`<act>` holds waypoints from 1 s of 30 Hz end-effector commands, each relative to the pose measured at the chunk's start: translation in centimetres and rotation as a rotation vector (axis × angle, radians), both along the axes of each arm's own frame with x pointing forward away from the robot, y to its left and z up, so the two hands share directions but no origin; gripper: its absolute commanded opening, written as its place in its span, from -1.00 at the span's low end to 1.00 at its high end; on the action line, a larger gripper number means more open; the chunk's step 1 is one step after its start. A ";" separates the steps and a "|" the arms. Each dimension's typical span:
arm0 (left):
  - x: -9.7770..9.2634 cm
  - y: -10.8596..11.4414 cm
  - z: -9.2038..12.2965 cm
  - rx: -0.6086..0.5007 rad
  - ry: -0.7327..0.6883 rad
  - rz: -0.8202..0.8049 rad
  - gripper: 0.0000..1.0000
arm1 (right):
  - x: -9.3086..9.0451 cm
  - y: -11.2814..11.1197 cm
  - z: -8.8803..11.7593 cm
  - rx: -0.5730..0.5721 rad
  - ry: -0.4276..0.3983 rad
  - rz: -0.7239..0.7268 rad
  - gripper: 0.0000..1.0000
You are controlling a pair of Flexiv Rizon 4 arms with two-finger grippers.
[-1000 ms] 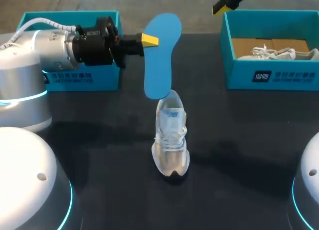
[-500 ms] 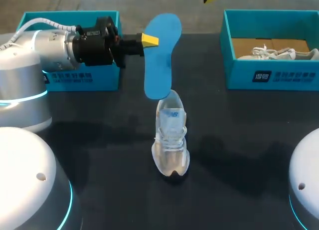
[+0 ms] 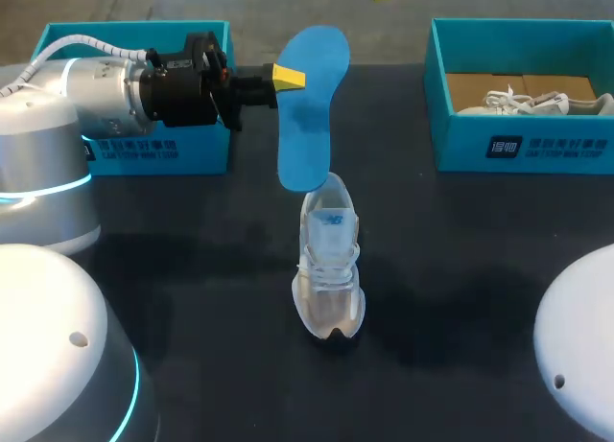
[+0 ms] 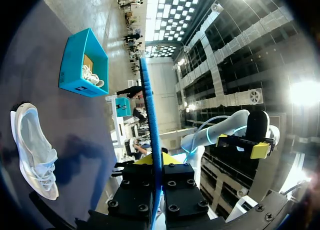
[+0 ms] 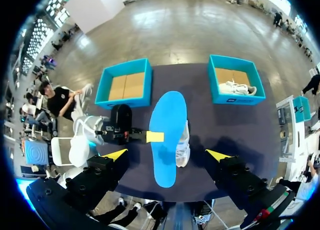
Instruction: Take the shoe out of the shoebox, open the shoe tongue, remove and reinsert the insole, then place the shoe into the shoebox
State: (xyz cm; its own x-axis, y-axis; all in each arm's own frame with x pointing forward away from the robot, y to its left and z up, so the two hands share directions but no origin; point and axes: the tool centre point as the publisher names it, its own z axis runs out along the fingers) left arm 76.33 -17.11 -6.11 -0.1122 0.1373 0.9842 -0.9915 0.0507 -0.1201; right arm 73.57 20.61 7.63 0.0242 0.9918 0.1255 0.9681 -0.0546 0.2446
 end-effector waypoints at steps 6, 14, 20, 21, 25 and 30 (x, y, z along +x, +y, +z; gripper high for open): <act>-0.1 0.0 0.0 0.003 0.000 0.002 -1.00 | 0.9 1.5 0.0 -0.142 0.025 -0.025 1.00; -0.1 0.0 0.0 0.003 0.000 0.002 -1.00 | 1.2 1.6 -0.2 -0.135 0.031 -0.022 1.00; -0.1 0.0 0.0 0.003 0.000 0.002 -1.00 | 1.3 1.5 -0.1 -0.128 0.033 -0.023 1.00; -0.1 0.0 0.0 0.003 0.000 0.002 -1.00 | 1.3 1.5 -0.1 -0.127 0.033 -0.023 1.00; -0.1 0.0 0.0 0.003 0.000 0.002 -1.00 | 1.3 1.4 -0.1 -0.122 0.038 -0.025 1.00; -0.1 0.0 0.0 0.003 0.000 0.002 -1.00 | 1.2 1.1 -0.3 -0.059 0.047 -0.011 1.00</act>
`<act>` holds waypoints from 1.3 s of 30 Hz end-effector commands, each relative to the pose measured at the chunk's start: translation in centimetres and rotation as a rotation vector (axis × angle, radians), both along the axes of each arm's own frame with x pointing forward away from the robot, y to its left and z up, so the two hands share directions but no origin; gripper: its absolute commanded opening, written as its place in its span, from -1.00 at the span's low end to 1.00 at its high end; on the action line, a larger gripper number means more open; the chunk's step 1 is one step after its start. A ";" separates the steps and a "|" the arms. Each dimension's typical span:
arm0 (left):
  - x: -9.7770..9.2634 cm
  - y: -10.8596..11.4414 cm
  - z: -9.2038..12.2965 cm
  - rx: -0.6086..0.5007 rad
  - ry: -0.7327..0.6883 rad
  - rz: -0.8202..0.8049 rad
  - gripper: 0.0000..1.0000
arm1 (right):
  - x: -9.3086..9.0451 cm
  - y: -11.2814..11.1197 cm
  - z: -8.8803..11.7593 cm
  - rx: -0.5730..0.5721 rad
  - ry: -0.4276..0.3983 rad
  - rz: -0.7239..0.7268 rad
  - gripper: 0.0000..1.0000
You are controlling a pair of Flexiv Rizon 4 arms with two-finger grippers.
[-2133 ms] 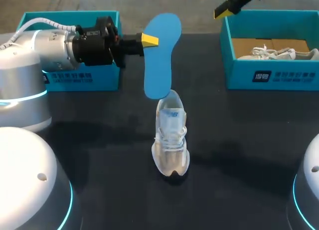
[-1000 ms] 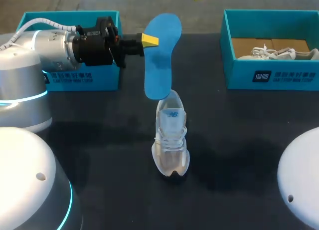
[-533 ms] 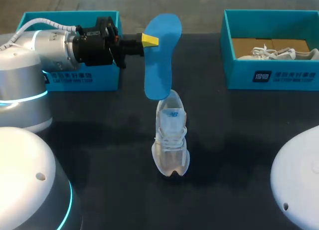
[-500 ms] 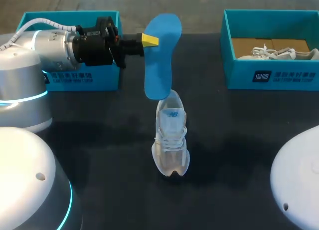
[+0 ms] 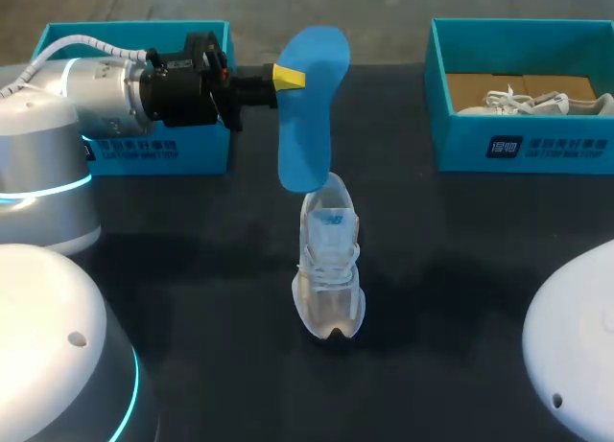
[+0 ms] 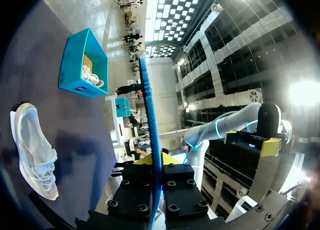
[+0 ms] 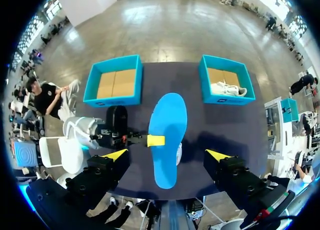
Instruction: Take the shoe out of the shoebox, open the shoe tongue, remove and reinsert the insole, then place the shoe into the shoebox
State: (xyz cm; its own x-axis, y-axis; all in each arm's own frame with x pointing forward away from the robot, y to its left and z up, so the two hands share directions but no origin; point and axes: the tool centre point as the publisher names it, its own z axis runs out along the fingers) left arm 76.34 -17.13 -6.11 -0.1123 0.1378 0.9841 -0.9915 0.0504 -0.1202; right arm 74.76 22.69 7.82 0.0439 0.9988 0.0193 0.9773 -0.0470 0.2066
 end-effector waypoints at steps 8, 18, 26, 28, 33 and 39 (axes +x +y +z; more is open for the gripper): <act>-0.1 0.0 0.0 0.003 0.000 0.002 -1.00 | -0.7 -2.1 -0.8 0.136 0.002 0.004 1.00; -0.1 0.0 0.0 0.003 0.000 0.002 -1.00 | -1.7 -4.1 -1.2 0.316 -0.012 0.016 1.00; -0.1 0.0 0.0 0.003 0.000 0.002 -1.00 | -2.3 -6.2 -1.6 0.415 -0.030 -0.001 1.00; -0.1 0.0 0.0 0.003 0.000 0.002 -1.00 | -2.4 -6.6 -1.7 0.431 -0.030 -0.004 1.00; -0.1 0.0 0.0 0.003 0.000 0.002 -1.00 | -2.6 -7.1 -2.0 0.514 -0.037 0.012 1.00; -0.1 0.0 0.0 0.003 0.000 0.002 -1.00 | -2.8 -7.8 -2.8 0.619 -0.053 0.049 1.00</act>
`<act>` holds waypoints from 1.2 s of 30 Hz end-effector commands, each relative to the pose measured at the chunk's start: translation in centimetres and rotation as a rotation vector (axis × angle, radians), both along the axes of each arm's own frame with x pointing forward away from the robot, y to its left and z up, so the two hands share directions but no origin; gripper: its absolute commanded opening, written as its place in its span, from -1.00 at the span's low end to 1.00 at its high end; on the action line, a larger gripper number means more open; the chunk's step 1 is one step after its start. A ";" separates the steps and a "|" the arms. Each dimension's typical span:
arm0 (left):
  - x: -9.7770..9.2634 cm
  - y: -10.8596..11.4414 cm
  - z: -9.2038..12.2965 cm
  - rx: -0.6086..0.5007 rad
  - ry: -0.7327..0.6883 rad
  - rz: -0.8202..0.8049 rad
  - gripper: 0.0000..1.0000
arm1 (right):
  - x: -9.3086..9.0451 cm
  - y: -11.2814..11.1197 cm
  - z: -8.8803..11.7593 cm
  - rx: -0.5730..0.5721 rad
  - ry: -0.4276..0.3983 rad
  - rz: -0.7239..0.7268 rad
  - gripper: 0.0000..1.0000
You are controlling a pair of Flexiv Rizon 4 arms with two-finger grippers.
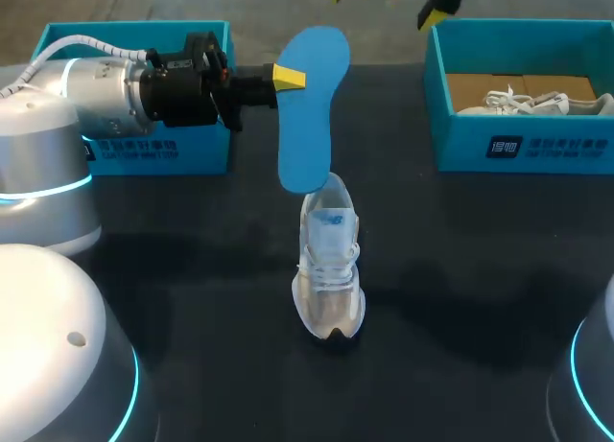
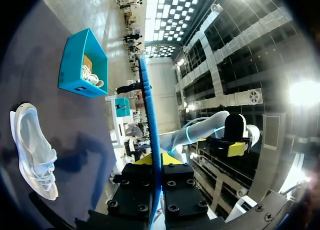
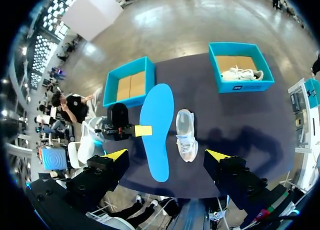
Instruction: Take the shoe out of the shoebox, open the shoe tongue, remove and reinsert the insole, then place the shoe into the shoebox
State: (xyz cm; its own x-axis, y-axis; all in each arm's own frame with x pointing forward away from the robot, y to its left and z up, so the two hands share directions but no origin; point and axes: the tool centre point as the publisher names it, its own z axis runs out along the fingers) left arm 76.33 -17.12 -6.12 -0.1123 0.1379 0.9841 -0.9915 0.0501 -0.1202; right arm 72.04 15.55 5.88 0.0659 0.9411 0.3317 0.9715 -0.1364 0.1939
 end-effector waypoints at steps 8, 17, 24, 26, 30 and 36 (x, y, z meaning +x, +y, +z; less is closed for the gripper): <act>-0.1 0.0 0.0 0.003 0.000 0.002 -1.00 | -0.4 -1.8 -2.2 0.461 -0.096 0.109 1.00; -0.1 0.0 0.0 0.003 0.000 0.002 -1.00 | -0.8 -3.2 -4.1 0.662 -0.136 0.128 1.00; -0.1 0.0 0.0 0.003 0.000 0.002 -1.00 | -0.5 -3.9 -6.0 0.794 -0.127 0.152 1.00; -0.1 0.0 0.0 0.003 0.000 0.002 -1.00 | -0.4 -3.9 -6.4 0.816 -0.125 0.152 1.00; -0.1 0.0 0.0 0.003 0.000 0.002 -1.00 | -0.3 -3.9 -7.4 0.880 -0.115 0.168 1.00; -0.1 0.0 0.0 0.003 0.000 0.002 -1.00 | -0.2 -3.6 -8.5 0.950 -0.102 0.183 1.00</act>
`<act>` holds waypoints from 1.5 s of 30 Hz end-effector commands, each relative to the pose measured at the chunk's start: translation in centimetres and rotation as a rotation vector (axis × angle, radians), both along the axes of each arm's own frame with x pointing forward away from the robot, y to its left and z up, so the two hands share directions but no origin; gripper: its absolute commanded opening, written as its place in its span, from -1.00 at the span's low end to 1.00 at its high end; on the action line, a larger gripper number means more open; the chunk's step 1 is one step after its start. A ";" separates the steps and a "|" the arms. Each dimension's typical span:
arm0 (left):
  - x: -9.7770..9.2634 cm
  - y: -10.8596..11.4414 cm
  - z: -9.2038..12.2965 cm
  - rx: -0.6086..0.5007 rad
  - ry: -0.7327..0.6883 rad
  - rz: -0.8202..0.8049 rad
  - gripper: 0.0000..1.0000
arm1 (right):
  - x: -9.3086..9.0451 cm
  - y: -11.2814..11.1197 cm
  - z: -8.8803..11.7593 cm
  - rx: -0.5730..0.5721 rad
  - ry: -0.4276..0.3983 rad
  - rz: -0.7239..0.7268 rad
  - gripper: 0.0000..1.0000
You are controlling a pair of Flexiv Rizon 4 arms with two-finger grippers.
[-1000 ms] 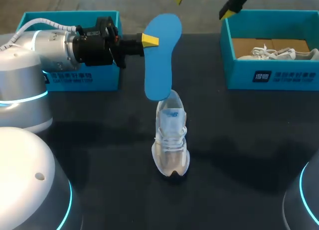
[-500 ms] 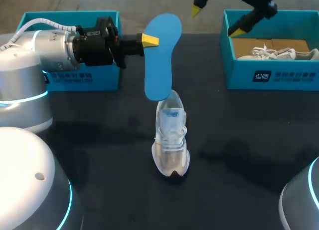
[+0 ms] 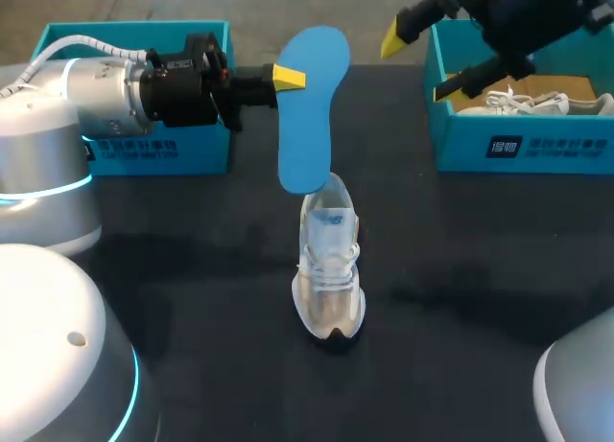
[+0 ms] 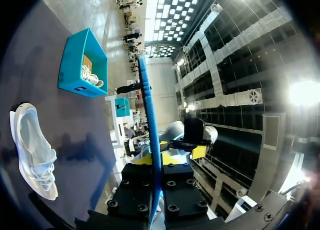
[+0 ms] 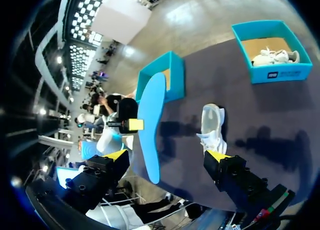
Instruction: Take the shoe out of the shoebox, open the shoe tongue, remove and reinsert the insole, then place the shoe into the shoebox
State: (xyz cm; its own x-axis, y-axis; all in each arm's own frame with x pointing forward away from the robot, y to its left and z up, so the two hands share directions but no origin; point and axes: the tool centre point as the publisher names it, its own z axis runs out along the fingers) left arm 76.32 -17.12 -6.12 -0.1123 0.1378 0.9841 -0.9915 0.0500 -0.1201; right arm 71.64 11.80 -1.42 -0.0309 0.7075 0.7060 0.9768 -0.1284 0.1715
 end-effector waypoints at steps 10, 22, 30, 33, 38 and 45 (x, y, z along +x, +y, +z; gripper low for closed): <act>-0.1 0.0 0.0 0.003 0.000 0.002 -1.00 | 0.0 0.0 -3.3 0.697 -0.122 0.163 1.00; -0.1 0.0 0.0 0.003 0.000 0.002 -1.00 | 0.1 -0.9 -5.4 0.826 -0.143 0.145 1.00; -0.1 0.0 0.0 0.003 0.000 0.002 -1.00 | 0.4 -1.0 -5.8 0.830 -0.138 0.138 1.00; -0.1 0.0 0.0 0.003 0.000 0.002 -1.00 | 0.5 -1.1 -5.8 0.826 -0.136 0.137 1.00; -0.1 0.0 0.0 0.003 0.000 0.002 -1.00 | 0.7 -1.0 -5.8 0.814 -0.127 0.136 1.00; -0.1 0.0 0.0 0.003 0.000 0.002 -1.00 | 0.8 -0.9 -5.4 0.774 -0.122 0.137 1.00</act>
